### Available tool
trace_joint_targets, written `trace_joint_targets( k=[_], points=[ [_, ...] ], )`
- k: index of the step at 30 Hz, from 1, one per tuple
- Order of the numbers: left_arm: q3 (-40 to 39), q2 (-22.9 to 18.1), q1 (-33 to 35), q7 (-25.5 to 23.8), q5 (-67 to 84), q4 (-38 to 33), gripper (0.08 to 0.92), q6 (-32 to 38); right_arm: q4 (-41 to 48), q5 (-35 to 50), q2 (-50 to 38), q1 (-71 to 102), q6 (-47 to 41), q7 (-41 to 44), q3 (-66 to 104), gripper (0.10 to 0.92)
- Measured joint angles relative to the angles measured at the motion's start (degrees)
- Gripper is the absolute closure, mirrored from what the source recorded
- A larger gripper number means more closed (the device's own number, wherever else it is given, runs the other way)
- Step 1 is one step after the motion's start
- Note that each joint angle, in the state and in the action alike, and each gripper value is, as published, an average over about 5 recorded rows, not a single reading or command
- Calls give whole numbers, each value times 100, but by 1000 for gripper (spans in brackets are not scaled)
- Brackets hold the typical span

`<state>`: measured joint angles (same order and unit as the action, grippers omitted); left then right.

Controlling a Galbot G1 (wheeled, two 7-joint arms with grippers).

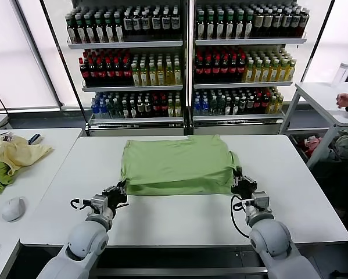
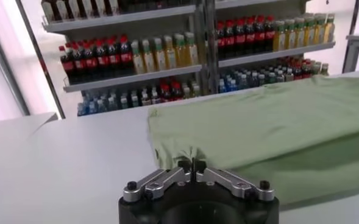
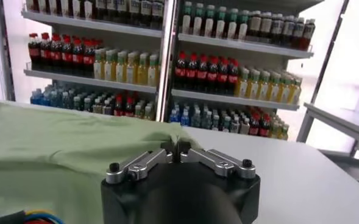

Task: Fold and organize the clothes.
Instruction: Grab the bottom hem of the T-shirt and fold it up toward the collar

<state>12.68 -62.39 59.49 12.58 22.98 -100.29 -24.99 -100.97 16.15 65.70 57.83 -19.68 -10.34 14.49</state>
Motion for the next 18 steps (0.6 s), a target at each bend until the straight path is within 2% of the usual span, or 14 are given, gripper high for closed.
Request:
trace_joint_targets(
  k=[2,5,18],
  points=[
    [-42,-28,-82,13,-60,107,891,6,65,-32,21,-43,-28,8,-34,772],
    [-68,-75,-148,40,-147,198,824,9,107,-49,20,-66,-67,11,-51,686],
    [67,15,7,125,-263,158,444,-9,-26,41,45,357,-207,-79,228,305]
  ],
)
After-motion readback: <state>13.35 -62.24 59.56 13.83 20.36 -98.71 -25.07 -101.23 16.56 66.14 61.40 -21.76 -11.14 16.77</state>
